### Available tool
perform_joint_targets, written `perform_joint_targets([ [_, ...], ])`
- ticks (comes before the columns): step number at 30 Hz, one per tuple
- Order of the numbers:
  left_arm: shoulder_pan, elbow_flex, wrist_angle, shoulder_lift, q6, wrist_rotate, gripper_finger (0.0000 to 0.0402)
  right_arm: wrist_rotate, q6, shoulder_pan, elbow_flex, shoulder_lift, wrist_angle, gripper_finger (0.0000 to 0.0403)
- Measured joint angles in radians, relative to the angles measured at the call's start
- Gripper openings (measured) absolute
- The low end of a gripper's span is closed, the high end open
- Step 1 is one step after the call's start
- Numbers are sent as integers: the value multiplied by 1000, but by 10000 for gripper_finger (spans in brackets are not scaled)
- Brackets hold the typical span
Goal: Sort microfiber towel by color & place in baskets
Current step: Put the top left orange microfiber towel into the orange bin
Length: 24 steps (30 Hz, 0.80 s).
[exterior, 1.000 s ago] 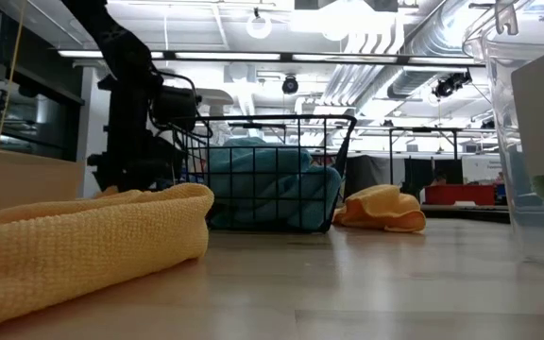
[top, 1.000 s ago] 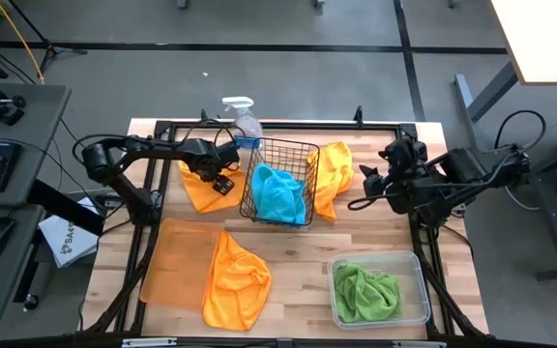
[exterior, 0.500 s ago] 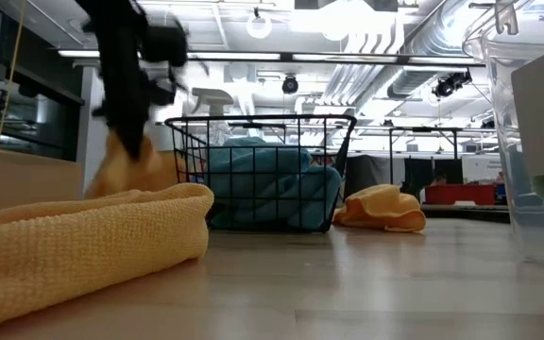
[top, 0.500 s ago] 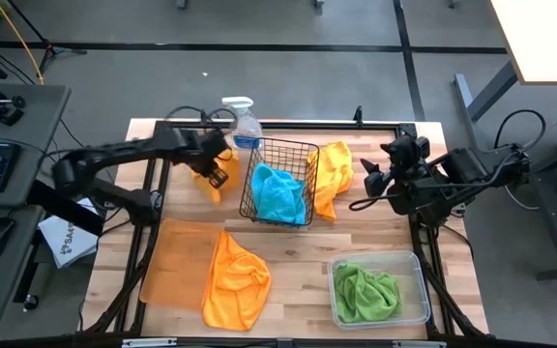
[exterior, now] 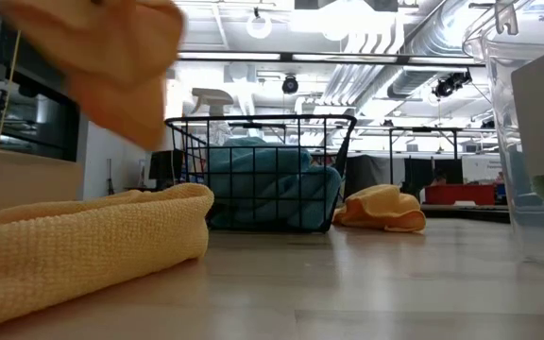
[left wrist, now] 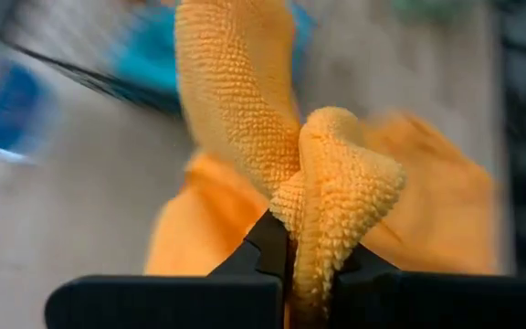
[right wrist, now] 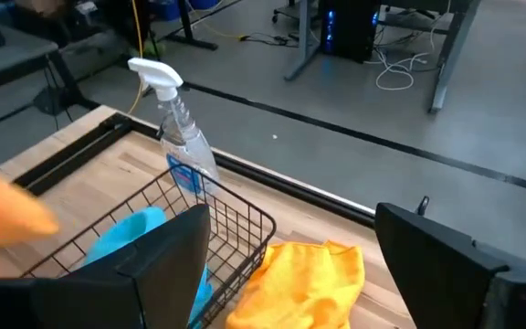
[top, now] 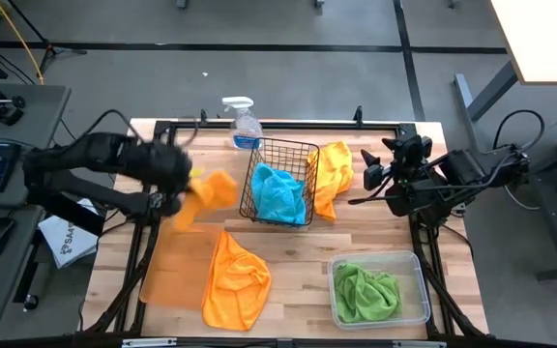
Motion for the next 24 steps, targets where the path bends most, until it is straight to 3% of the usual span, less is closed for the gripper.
perform_joint_targets([
  [8,-353,4,-149,44,-221,183,0,-9,111,0,0,1,3,307],
  [11,-437,-2,-145,69,-248,185,0,-10,144,0,0,2,7,307],
  [24,-576,-274,49,167,-391,126,0,-8,129,0,0,36,13,307],
])
